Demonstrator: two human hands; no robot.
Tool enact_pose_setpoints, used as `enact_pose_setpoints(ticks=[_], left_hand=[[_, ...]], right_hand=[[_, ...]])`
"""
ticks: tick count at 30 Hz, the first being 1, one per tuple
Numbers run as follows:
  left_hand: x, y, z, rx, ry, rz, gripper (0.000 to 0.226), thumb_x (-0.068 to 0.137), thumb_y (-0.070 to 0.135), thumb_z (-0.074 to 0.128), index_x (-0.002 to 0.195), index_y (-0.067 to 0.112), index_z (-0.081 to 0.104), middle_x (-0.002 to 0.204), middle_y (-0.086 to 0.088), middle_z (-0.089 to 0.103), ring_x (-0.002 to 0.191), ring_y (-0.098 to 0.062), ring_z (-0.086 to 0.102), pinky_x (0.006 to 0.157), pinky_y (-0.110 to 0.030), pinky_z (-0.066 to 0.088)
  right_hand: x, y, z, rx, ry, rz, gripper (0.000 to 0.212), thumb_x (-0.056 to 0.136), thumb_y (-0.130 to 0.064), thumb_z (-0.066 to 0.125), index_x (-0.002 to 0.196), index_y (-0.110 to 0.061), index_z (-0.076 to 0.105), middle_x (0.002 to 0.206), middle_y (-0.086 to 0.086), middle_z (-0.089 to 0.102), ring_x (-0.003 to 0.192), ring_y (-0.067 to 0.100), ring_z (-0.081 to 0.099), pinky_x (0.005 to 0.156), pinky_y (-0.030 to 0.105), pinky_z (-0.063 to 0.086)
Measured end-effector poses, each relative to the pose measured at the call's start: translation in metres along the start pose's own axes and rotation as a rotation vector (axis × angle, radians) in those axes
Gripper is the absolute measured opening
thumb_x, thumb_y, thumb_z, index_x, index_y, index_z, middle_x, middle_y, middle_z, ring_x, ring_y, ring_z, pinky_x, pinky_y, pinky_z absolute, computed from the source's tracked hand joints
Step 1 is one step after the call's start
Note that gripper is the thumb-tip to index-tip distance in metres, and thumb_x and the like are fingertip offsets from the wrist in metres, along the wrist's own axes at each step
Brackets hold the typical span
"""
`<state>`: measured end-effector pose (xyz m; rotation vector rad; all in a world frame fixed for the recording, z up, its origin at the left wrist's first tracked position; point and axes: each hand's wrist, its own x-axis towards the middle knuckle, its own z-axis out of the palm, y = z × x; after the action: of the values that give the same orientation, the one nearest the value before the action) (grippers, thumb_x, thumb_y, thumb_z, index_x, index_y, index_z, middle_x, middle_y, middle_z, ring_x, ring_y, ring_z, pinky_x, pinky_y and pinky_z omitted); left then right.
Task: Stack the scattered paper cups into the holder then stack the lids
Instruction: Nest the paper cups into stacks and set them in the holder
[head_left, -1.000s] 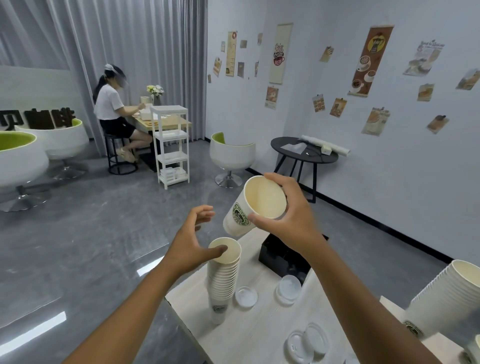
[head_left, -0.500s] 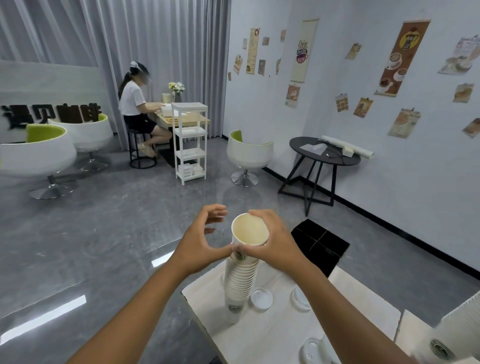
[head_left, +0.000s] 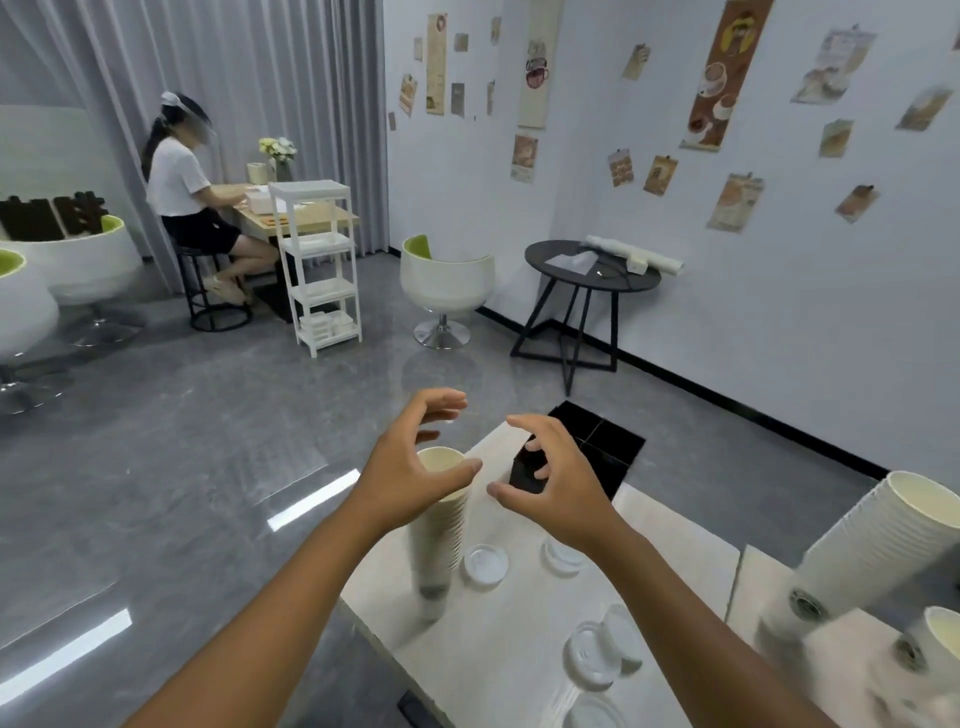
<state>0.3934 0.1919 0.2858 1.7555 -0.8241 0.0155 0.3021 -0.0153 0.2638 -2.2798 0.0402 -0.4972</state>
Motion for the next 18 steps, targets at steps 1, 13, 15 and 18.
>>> enact_pose_setpoints(ticks=[1,13,15,18], left_hand=[[0.002,0.003,0.009,-0.015,-0.012,0.01,0.065,0.078,0.023,0.087,0.132,0.037,0.054,0.133,0.016,0.062,0.127,-0.008,0.059,0.107,-0.035,0.05],[-0.012,0.051,0.201,-0.136,-0.427,0.107,0.06,0.084,0.022,0.085,0.134,0.034,0.054,0.133,0.02,0.061,0.127,-0.002,0.057,0.105,-0.025,0.05],[-0.024,0.06,0.243,-0.171,-0.507,0.096,0.059,0.084,0.021,0.085,0.133,0.032,0.054,0.131,0.018,0.063,0.125,-0.002,0.059,0.103,-0.027,0.052],[-0.05,0.074,0.308,-0.2,-0.632,0.095,0.06,0.083,0.023,0.086,0.133,0.034,0.054,0.131,0.019,0.064,0.123,-0.003,0.061,0.101,-0.027,0.053]], right_hand=[[-0.007,0.002,-0.008,0.007,0.027,0.013,0.073,0.079,-0.042,0.084,0.141,-0.045,0.046,0.14,-0.027,0.043,0.122,0.003,0.048,0.088,0.016,0.044],[-0.169,0.064,-0.12,-0.072,0.375,0.278,0.072,0.082,-0.041,0.084,0.142,-0.039,0.044,0.141,-0.018,0.048,0.114,0.006,0.056,0.084,0.023,0.055],[-0.209,0.076,-0.136,-0.066,0.447,0.358,0.07,0.082,-0.041,0.084,0.141,-0.037,0.046,0.139,-0.018,0.051,0.112,0.007,0.057,0.086,0.024,0.056],[-0.277,0.095,-0.162,-0.035,0.552,0.492,0.071,0.081,-0.036,0.085,0.141,-0.034,0.048,0.138,-0.016,0.054,0.112,0.006,0.058,0.087,0.019,0.053]])
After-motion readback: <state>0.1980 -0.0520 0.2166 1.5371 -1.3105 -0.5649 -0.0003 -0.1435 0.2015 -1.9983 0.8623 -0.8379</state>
